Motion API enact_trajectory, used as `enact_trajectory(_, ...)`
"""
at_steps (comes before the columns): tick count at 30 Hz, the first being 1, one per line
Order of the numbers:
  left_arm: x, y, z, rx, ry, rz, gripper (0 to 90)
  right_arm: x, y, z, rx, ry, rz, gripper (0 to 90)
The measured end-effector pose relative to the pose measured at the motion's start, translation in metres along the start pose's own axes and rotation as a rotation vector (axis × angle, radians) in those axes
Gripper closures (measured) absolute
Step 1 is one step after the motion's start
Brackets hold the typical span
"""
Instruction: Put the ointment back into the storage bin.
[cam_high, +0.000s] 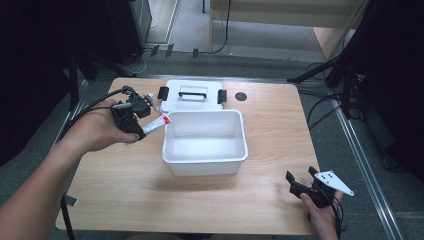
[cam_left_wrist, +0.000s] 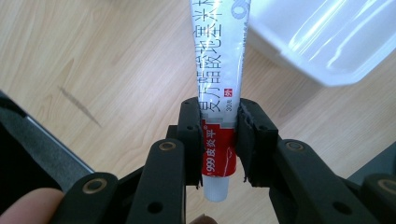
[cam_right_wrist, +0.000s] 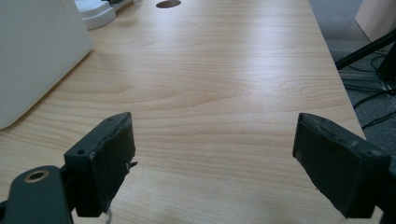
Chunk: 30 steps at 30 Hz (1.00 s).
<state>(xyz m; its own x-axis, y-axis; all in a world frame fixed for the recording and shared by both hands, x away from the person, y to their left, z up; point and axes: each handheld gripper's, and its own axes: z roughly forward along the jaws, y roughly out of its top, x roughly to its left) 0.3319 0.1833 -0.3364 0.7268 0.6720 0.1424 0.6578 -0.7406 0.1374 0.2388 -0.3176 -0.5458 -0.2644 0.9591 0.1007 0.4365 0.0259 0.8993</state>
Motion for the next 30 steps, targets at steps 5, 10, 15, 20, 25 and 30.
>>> enact_trajectory(5, -0.004, 0.014, 0.000, -0.020, -0.024, 0.049, 73.6, 0.000, 0.000, 0.000, 0.000, 0.001, 0.001, 13.0)
enact_trajectory(10, -0.007, 0.025, 0.004, -0.031, -0.035, 0.085, 73.6, 0.000, 0.000, 0.000, 0.000, 0.002, 0.002, 13.0)
enact_trajectory(15, -0.011, 0.032, 0.006, -0.059, -0.031, 0.117, 73.6, 0.000, 0.000, 0.000, 0.001, 0.003, 0.002, 13.0)
enact_trajectory(20, -0.017, 0.040, 0.010, -0.086, -0.030, 0.177, 73.5, 0.000, 0.000, 0.000, 0.002, 0.003, 0.003, 13.0)
enact_trajectory(25, -0.022, 0.046, 0.012, -0.090, -0.027, 0.220, 73.6, -0.001, 0.000, 0.000, 0.001, 0.003, 0.000, 13.0)
enact_trajectory(30, -0.023, 0.048, 0.017, -0.103, -0.013, 0.281, 73.5, -0.001, 0.000, 0.000, 0.001, 0.003, 0.000, 13.0)
